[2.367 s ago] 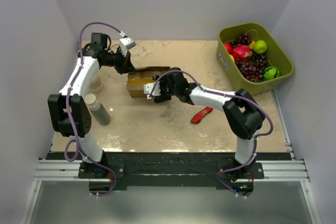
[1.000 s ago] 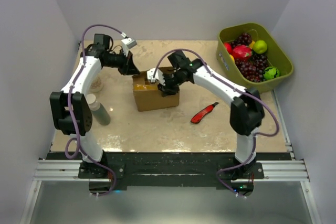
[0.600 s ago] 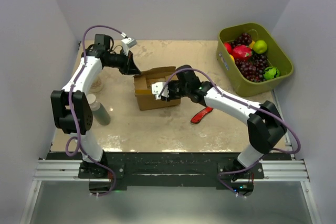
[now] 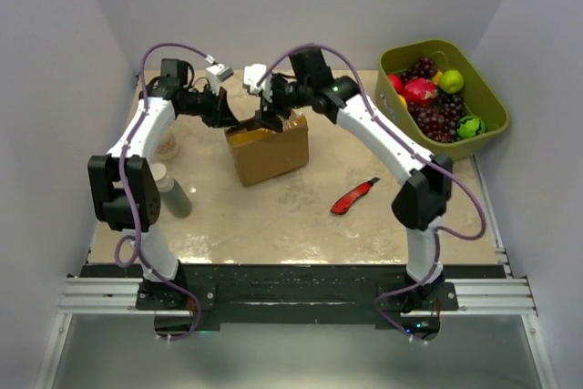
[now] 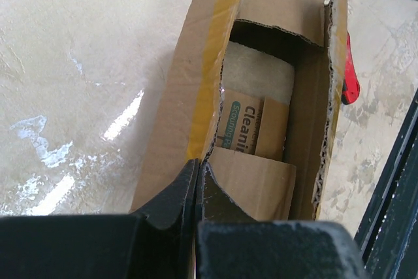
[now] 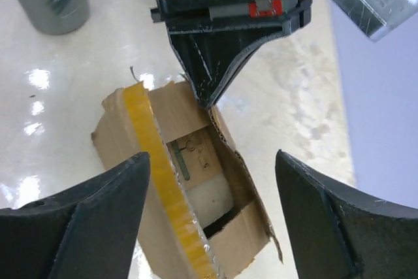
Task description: Unpack the express box
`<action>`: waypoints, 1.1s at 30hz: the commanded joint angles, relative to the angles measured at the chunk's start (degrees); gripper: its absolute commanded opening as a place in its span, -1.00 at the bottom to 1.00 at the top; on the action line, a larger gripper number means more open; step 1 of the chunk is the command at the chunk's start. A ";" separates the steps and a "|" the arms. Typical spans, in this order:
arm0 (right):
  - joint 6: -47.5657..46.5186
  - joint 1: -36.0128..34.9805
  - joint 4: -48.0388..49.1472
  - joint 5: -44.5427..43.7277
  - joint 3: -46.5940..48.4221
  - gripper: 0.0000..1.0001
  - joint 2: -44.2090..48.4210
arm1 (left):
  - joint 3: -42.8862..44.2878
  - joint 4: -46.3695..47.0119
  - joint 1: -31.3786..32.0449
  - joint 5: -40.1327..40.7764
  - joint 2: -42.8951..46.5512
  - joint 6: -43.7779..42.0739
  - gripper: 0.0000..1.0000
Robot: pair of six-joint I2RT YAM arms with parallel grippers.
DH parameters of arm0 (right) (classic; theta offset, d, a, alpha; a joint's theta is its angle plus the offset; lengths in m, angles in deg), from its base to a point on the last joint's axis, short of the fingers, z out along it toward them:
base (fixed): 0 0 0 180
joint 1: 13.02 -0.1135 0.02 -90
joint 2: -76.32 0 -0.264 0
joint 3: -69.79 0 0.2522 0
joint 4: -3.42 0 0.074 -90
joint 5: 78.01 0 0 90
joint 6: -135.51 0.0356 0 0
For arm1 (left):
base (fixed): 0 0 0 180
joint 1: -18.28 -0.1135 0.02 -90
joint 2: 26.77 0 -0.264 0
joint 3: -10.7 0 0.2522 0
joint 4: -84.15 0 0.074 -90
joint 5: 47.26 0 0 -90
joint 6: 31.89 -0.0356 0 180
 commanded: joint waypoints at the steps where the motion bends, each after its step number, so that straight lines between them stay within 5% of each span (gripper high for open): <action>1: -0.15 4.52 -30.58 14.51 26.42 0.62 -14.59 | 1.70 -0.55 -0.28 -0.03 -0.19 -2.24 -1.00; 4: -4.64 5.32 -41.46 18.55 38.61 0.70 -20.69 | 1.52 -0.37 -0.02 0.06 -0.19 -2.50 -1.00; 9: -2.81 5.41 -32.01 19.80 18.17 0.77 -10.16 | 1.43 -0.20 0.33 0.23 -0.28 -2.85 -1.00; 17: -3.42 6.20 -40.26 19.28 27.53 0.62 -18.22 | 2.14 -0.20 0.33 -0.03 -0.01 -3.12 -1.00; 23: -2.01 6.29 -34.99 18.49 22.27 0.20 -17.00 | 2.40 -0.37 0.59 0.67 0.34 -3.20 -1.00; 33: -0.52 6.29 -30.24 15.59 19.71 0.27 -17.09 | 3.37 -0.55 1.03 0.58 0.07 -3.29 -1.00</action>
